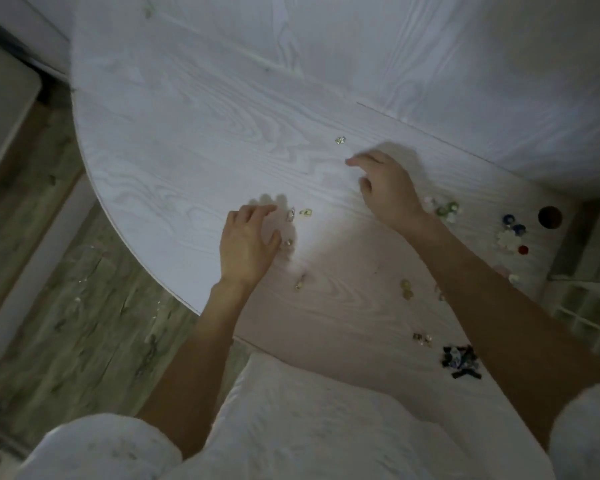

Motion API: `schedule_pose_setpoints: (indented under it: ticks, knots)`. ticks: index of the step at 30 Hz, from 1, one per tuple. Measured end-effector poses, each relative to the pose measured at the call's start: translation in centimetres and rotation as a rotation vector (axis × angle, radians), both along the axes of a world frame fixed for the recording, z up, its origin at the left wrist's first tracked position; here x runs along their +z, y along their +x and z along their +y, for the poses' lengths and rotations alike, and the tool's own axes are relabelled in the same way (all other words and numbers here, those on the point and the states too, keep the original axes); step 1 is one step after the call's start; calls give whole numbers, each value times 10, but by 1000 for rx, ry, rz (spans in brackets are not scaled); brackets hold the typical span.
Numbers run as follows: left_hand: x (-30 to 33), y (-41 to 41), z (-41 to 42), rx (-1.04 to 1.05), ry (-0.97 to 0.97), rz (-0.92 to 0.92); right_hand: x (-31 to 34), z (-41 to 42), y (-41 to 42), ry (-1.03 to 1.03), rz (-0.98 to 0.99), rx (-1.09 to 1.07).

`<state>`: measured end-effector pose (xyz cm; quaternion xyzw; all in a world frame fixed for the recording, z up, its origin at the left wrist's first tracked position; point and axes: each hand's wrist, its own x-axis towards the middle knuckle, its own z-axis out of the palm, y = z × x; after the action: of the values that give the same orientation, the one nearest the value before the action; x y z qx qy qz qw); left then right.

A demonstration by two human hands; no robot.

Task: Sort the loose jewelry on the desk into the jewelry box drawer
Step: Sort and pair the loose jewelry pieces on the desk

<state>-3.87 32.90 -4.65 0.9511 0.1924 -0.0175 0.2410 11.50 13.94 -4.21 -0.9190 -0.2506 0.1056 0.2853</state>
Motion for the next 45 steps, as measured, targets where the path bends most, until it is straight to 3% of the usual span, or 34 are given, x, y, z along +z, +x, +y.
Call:
schedule_pose_setpoints:
  ticks: [4, 9, 14, 20, 25, 39, 45]
  knots:
    - [-4, -10, 2, 72, -118, 115, -22, 47, 38, -114, -56, 91]
    - [-7, -9, 1, 97, -205, 119, -25, 56, 27, -155, -67, 83]
    - [-8, -8, 2, 55, -204, 92, -24, 32, -38, -80, -20, 168]
    - [-11, -20, -4, -4, -128, 71, -19, 12, -92, -67, 29, 78]
    - [-14, -33, -17, 15, -70, -11, -21, 12, -104, -3, 60, 64]
    - [-12, -48, -16, -42, -140, -53, -23, 5, -131, 40, 121, 45]
    - [0, -101, -30, 89, -116, -148, -23, -9, -156, 22, 144, 110]
